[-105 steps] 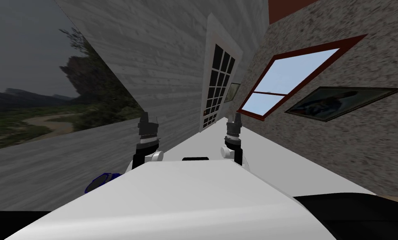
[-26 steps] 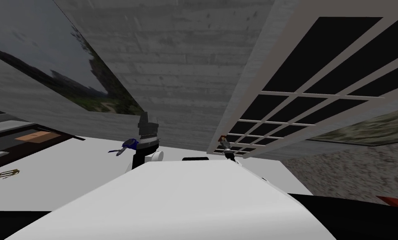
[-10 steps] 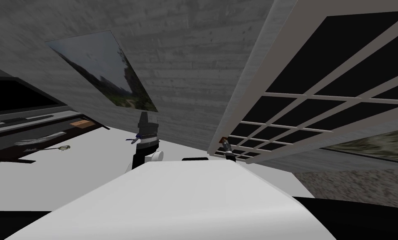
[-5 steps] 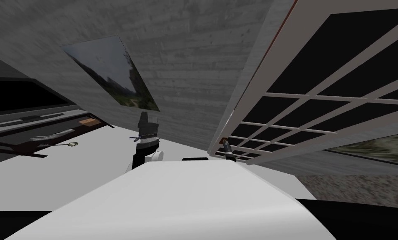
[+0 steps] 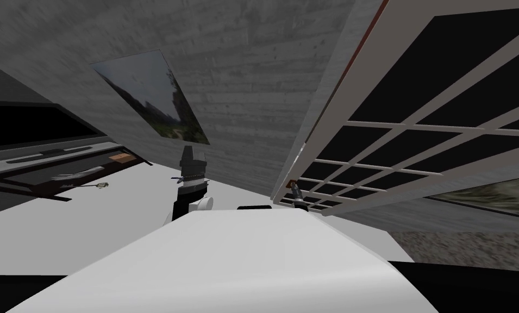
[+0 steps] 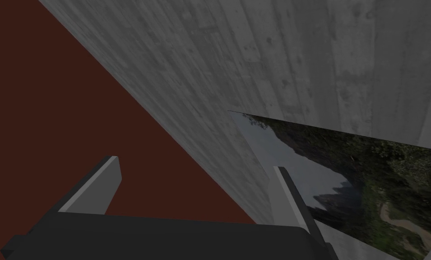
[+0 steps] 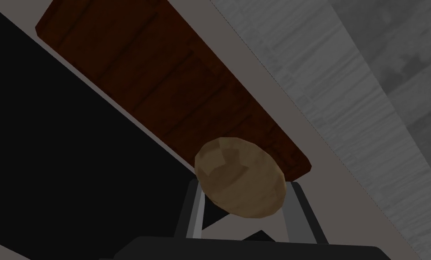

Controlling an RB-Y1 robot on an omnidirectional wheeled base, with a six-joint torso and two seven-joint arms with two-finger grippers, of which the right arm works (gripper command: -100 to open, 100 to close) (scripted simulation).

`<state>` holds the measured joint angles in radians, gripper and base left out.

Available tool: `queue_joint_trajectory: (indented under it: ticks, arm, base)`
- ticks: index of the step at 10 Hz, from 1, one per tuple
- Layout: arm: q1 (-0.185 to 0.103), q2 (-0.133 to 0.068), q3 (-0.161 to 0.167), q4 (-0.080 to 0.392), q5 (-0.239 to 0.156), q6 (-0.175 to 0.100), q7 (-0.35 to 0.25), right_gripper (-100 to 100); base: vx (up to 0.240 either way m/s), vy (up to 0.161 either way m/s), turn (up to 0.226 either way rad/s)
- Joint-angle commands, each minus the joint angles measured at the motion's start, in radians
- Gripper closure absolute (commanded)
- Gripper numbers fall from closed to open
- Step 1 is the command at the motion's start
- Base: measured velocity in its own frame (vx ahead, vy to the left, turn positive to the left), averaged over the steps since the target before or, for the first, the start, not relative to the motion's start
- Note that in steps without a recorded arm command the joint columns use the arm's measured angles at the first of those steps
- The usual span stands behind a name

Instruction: Pull the door open

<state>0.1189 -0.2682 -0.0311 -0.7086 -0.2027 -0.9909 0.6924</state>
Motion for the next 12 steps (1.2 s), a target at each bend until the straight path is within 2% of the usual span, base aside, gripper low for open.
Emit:
queue_joint_trajectory:
  ticks: [1, 3, 6, 7, 8, 12]
  arm:
    - [-0.008, 0.015, 0.019, 0.022, 0.004, -0.008, -0.028, 100]
    - [0.009, 0.019, 0.023, 0.005, -0.014, -0.009, -0.092, 100]
    - [0.017, 0.022, 0.025, -0.004, -0.023, -0.010, -0.145, 100]
    - [0.026, 0.024, 0.028, -0.012, -0.032, -0.010, -0.181, 100]
    - [0.026, 0.024, 0.028, -0.012, -0.032, -0.010, -0.184, 100]
    - [0.051, 0.031, 0.035, -0.039, -0.060, -0.011, -0.295, 100]
  base:
    - [-0.019, -0.012, 0.037]
    - [-0.031, -0.021, 0.079]
    - [-0.033, -0.013, 0.037]
    - [-0.024, -0.009, 0.057]
    - [-0.016, -0.015, 0.033]
    - [-0.035, -0.017, 0.055]
